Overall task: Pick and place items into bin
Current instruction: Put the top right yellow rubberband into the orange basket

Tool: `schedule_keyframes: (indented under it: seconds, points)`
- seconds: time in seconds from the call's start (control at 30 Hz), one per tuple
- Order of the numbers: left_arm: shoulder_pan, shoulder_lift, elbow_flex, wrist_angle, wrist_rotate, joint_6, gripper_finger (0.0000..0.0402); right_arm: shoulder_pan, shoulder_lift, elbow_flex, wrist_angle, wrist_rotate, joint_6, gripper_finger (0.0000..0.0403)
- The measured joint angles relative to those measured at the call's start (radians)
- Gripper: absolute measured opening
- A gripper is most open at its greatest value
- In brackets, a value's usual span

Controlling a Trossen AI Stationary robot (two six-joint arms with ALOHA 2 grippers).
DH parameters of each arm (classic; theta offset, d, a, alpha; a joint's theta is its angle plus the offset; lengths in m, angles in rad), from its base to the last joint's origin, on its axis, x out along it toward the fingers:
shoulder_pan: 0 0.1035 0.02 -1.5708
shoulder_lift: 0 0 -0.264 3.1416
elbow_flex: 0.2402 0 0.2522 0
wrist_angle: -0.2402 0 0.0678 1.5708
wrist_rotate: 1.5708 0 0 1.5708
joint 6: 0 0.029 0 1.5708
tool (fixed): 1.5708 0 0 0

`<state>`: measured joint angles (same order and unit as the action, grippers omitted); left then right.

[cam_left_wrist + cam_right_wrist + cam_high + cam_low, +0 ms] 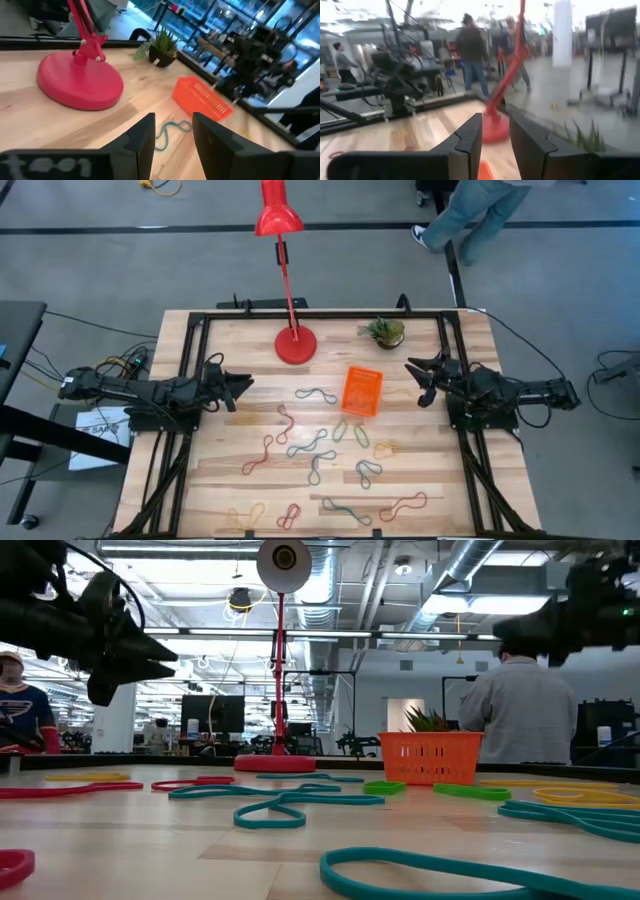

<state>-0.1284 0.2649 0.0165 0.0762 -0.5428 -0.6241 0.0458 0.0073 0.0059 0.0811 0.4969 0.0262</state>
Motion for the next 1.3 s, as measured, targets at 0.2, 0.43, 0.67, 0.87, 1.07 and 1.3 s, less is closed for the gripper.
schedule_keyframes:
  seconds: [0.2, 0.43, 0.67, 0.87, 1.07, 1.3]
  points:
    - [0.0, 0.064, 0.019, 0.177, -0.037, 0.176, 0.0121, -0.045, 0.067, 0.029, -0.076, -0.04, 0.028, 0.0092]
    - [0.003, 0.085, 0.166, 0.117, -0.069, 0.373, 0.0121, -0.03, 0.253, 0.113, -0.325, -0.144, 0.253, 0.0092]
    - [0.034, 0.184, 0.323, 0.023, -0.072, 0.382, 0.0121, 0.002, 0.577, 0.393, -0.636, -0.182, 0.38, 0.0092]
    - [0.042, 0.328, 0.354, 0.039, -0.072, 0.447, 0.0121, 0.06, 0.909, 0.417, -0.685, -0.222, 0.466, 0.0092]
    - [0.042, 0.474, 0.354, 0.195, -0.07, 0.431, 0.0121, 0.05, 1.11, 0.418, -0.597, -0.257, 0.448, 0.0092]
    - [0.045, 0.583, 0.354, 0.373, -0.03, 0.47, 0.0121, -0.033, 1.197, 0.419, -0.589, -0.34, 0.419, 0.0092]
